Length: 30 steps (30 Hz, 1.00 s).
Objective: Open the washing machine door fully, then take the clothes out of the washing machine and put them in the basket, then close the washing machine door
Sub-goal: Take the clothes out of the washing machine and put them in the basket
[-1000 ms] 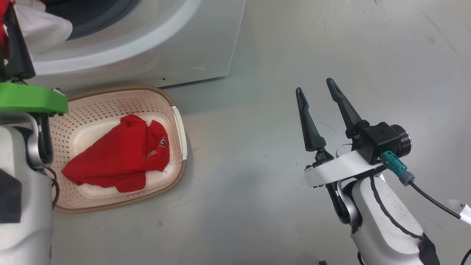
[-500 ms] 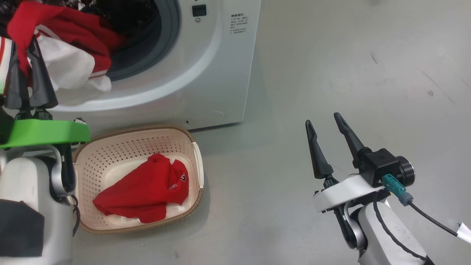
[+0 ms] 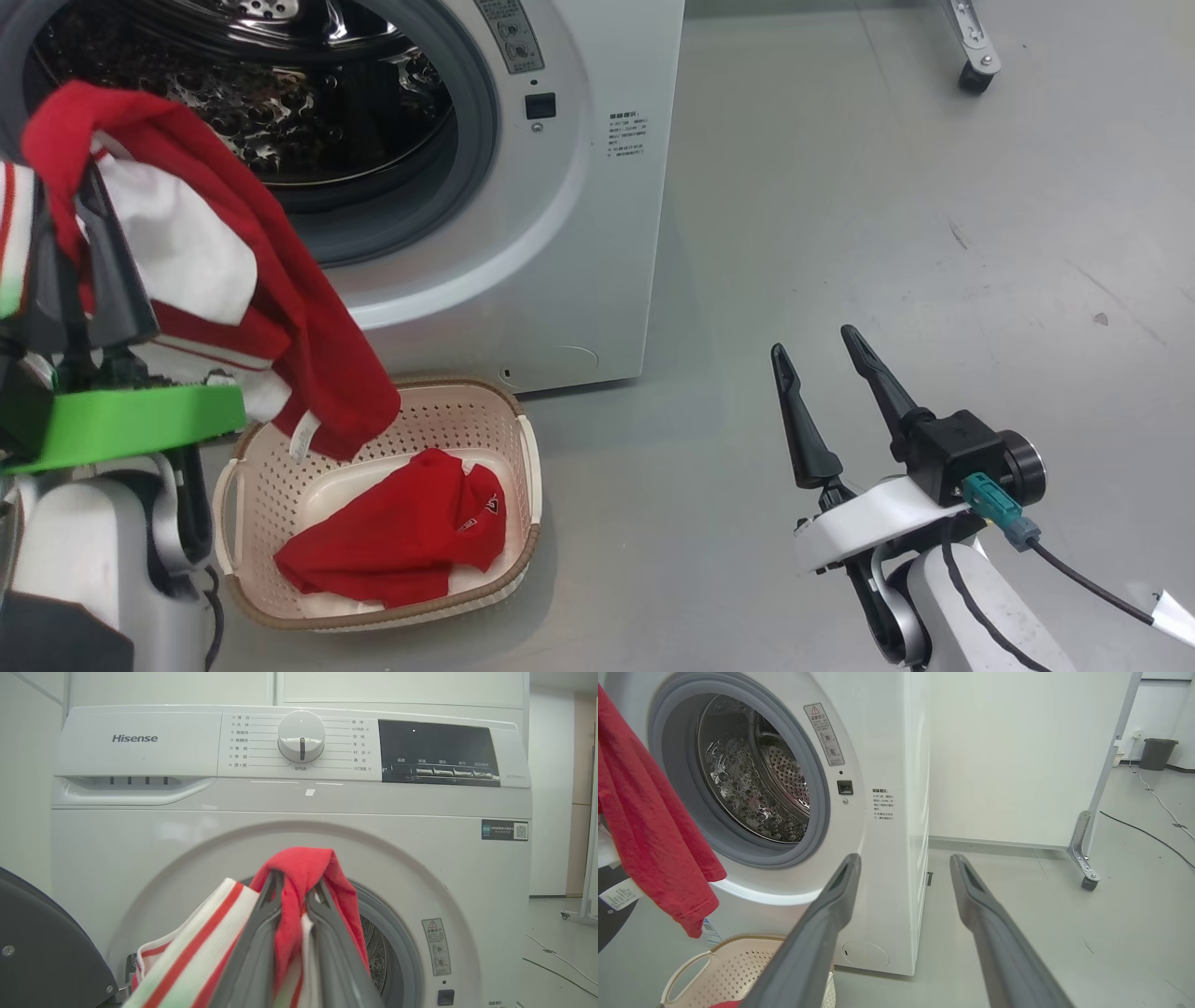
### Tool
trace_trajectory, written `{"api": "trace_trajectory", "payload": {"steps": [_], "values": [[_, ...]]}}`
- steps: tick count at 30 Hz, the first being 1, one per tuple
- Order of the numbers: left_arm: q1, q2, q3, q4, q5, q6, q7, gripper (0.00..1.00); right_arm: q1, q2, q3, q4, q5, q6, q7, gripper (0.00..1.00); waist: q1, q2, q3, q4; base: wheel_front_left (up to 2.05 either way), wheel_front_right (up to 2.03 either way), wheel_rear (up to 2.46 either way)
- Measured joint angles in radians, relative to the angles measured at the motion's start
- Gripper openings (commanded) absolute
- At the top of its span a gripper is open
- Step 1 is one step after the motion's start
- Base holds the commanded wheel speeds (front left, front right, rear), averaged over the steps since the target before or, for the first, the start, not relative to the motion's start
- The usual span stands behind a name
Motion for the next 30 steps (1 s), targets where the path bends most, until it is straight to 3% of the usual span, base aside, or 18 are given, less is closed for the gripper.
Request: {"api": "trace_trajectory", "payload": {"steps": [14, 23, 30], "values": [[0.26, -0.04, -0.025, 0.101, -0.051, 0.018, 0.019, 0.0, 0.006, 0.002, 0.016, -0.048, -0.019, 0.01, 0.0, 1.0, 0.0, 0.0, 0.054, -0.031, 0.0, 0.0, 0.0], [0.252, -0.042, -0.054, 0.21, -0.059, 0.007, 0.037, 0.0, -0.015, 0.003, 0.021, -0.086, -0.021, 0.01, 0.0, 1.0, 0.0, 0.0, 0.153, -0.062, 0.0, 0.0, 0.0], [0.155, -0.019, -0.064, 0.29, -0.054, -0.014, 0.055, 0.0, -0.042, 0.006, 0.025, -0.121, -0.021, 0.01, 0.0, 1.0, 0.0, 0.0, 0.246, -0.095, 0.0, 0.0, 0.0]]}}
